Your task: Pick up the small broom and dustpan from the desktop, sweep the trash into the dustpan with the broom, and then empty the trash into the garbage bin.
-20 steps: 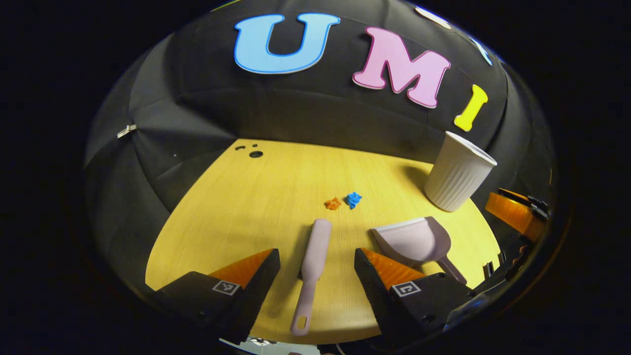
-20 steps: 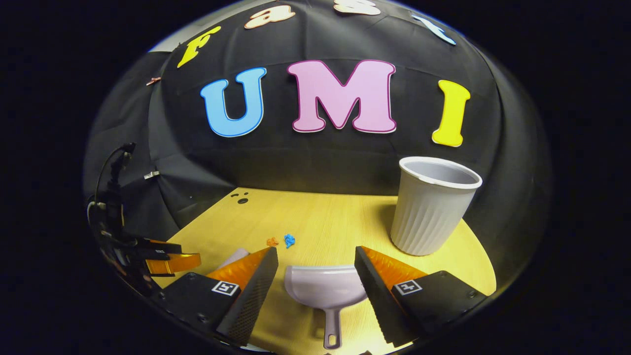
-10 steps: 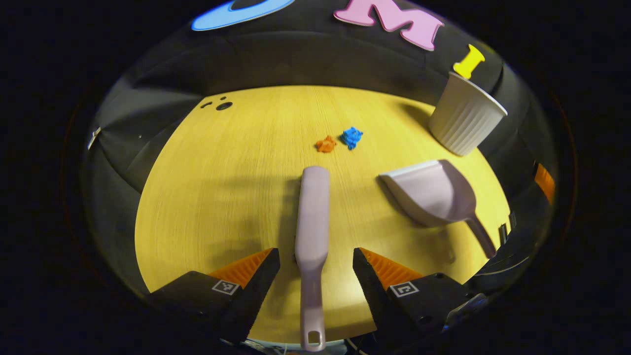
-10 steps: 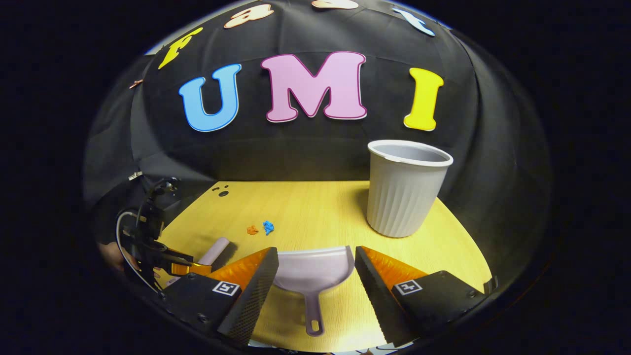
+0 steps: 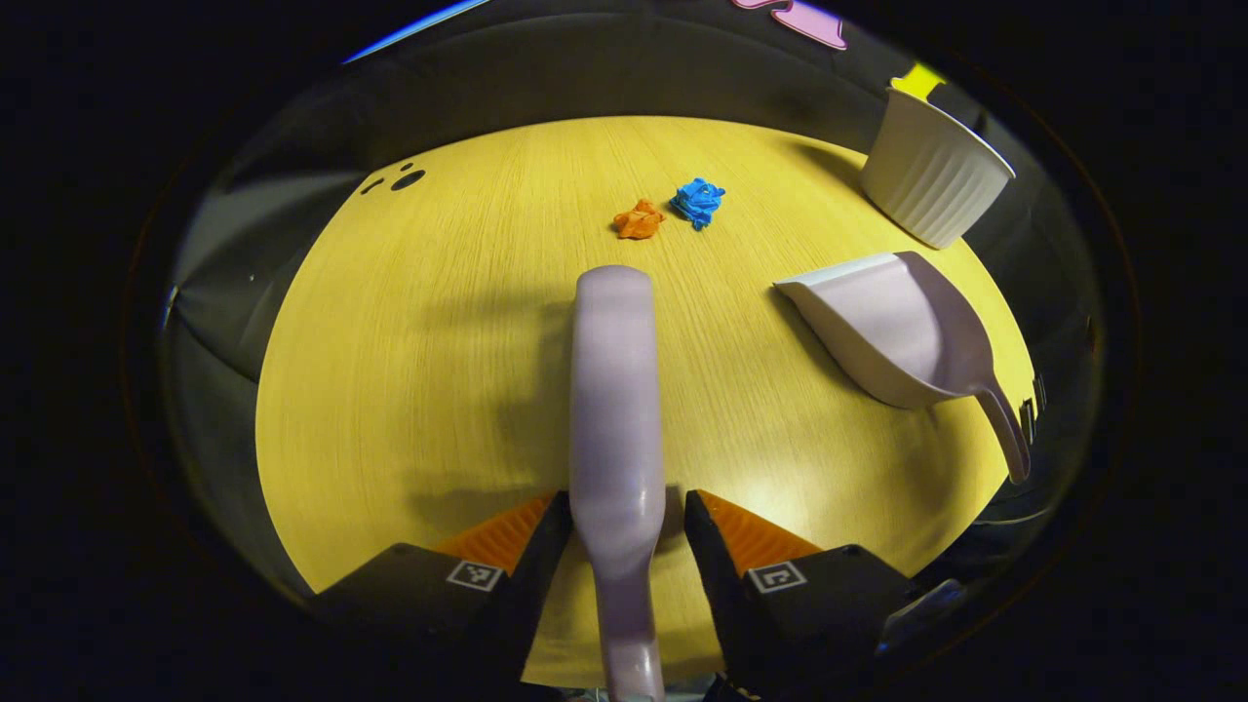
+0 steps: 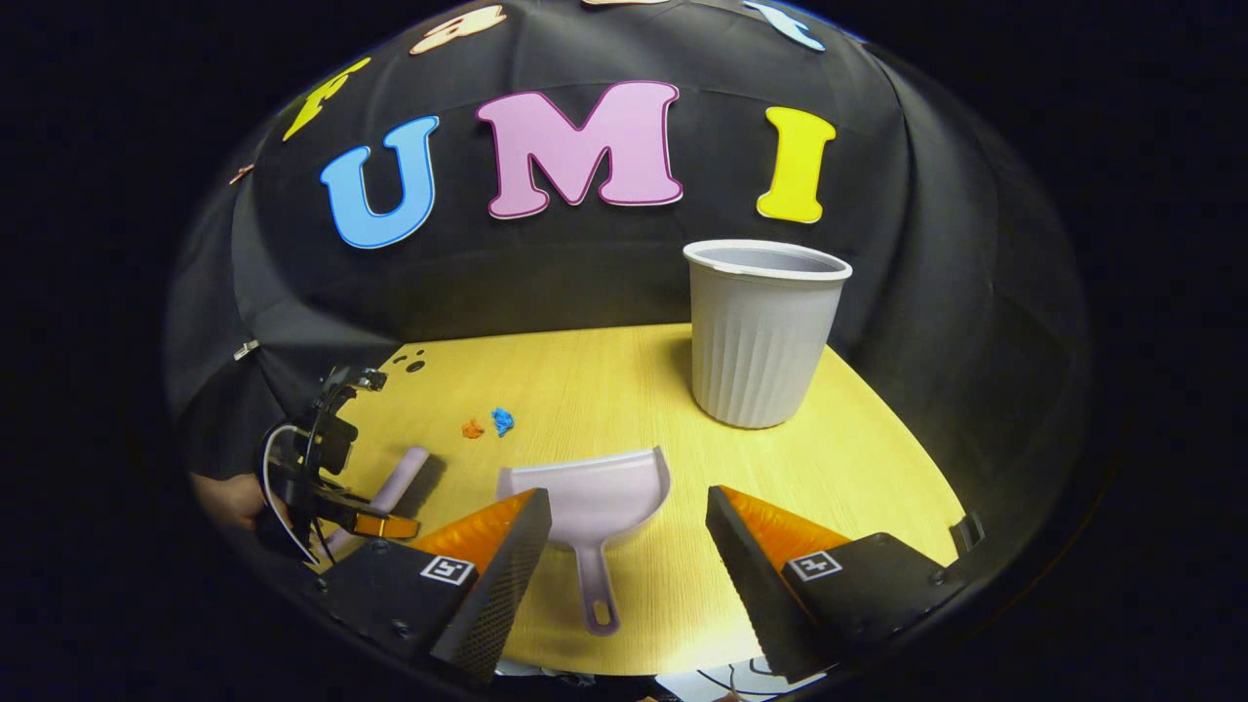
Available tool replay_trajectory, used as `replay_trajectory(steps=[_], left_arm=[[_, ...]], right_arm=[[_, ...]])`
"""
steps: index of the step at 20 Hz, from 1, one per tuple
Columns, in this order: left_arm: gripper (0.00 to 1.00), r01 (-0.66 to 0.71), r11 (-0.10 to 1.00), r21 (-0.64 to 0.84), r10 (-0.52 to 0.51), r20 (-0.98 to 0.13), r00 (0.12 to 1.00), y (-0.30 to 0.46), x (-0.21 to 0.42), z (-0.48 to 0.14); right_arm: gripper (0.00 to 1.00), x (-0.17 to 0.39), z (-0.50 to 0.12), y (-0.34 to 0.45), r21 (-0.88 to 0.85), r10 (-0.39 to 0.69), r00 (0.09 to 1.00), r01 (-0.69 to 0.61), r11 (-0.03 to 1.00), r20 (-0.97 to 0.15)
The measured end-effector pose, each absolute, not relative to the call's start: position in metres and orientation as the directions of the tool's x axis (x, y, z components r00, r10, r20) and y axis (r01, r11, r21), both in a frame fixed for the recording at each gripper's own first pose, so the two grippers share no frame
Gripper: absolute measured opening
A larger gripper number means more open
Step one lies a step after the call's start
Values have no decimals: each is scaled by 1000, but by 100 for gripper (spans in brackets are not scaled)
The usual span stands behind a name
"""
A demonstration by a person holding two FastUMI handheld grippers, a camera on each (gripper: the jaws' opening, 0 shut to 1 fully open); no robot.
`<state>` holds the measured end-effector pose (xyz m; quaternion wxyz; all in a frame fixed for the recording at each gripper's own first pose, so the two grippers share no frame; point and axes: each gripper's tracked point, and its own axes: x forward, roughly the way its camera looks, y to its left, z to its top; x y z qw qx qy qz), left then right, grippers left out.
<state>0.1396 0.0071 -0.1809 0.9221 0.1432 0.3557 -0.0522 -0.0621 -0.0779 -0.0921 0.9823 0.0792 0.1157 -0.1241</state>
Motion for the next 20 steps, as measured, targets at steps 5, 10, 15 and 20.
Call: replay_trajectory(steps=[5, 10, 15, 20], left_arm=[[53, 208, 936, 284, 25, -643, 765, 10, 144, -183], [35, 208, 941, 266, -3, -609, 793, 9, 143, -181], [29, 181, 968, 174, -49, -577, 816, 19, 122, -168], [28, 132, 986, 105, -61, -505, 861, 37, 76, -144]], right_arm=[[100, -62, -98, -72, 113, -206, 940, 244, 963, -270], [100, -53, -118, -57, 138, -143, 926, 201, 970, -349], [100, -40, -137, -40, 180, -72, 906, 160, 970, -417], [100, -25, -166, -35, 209, -45, 867, 169, 963, -496]])
